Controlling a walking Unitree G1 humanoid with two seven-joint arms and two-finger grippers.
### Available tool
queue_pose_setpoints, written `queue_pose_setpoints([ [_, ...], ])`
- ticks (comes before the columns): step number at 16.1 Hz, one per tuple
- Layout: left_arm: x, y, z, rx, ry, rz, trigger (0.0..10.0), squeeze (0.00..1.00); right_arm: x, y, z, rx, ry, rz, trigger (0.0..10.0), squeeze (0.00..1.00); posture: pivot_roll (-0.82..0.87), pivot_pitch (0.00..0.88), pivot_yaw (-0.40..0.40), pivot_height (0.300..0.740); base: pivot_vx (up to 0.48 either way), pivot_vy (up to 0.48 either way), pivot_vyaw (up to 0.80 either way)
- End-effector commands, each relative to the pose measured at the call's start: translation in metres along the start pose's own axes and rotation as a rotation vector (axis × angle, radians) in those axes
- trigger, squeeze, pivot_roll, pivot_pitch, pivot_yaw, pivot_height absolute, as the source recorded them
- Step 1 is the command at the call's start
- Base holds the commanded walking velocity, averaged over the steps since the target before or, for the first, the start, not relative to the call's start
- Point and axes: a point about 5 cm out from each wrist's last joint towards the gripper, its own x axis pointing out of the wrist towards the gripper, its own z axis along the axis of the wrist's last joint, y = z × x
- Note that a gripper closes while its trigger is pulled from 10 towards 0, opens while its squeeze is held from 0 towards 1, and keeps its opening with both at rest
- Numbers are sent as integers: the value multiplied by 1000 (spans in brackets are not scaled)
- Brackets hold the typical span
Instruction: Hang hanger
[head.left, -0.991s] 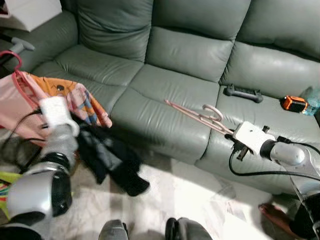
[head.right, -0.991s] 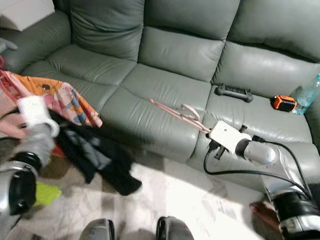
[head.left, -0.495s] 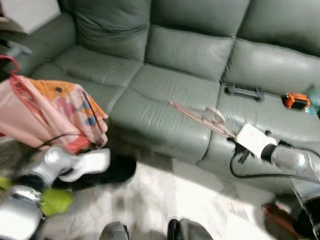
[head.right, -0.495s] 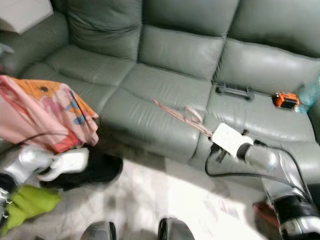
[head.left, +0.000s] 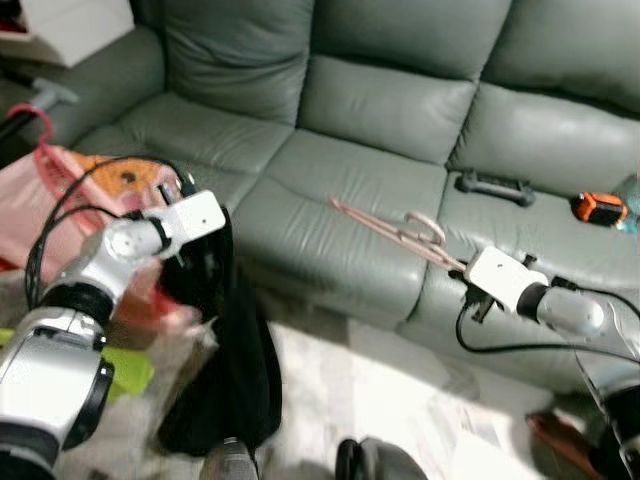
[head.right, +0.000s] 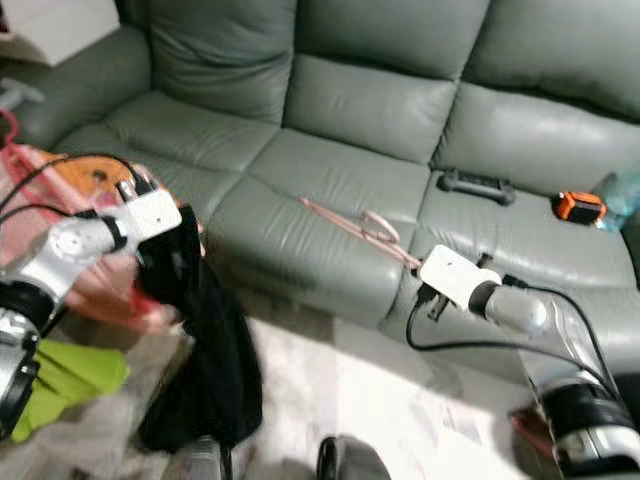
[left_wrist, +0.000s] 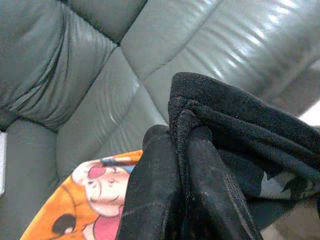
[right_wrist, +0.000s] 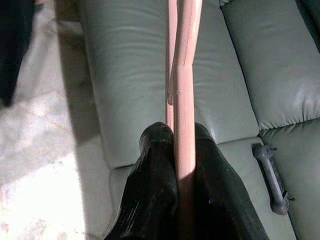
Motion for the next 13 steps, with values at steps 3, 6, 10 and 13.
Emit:
queue_pose_setpoints([
  [3,-3,5,-3,13,8,33,10000,0,0,6,0,-4,-11,12,10000,0,-52,103,3,740,0,0,0],
  [6,-2,12,15,45,-122,83,10000,0,-2,16,7,56,-58,132,10000,0,-52,103,2,740,0,0,0],
  [10,-1,4,32,139,-249,83,10000,0,-7,27,12,99,-78,268,10000,0,-60,108,0,740,0,0,0],
  [13,-4,3,46,101,-388,112,10000,0,-7,22,13,118,-89,239,10000,0,-63,111,0,740,0,0,0],
])
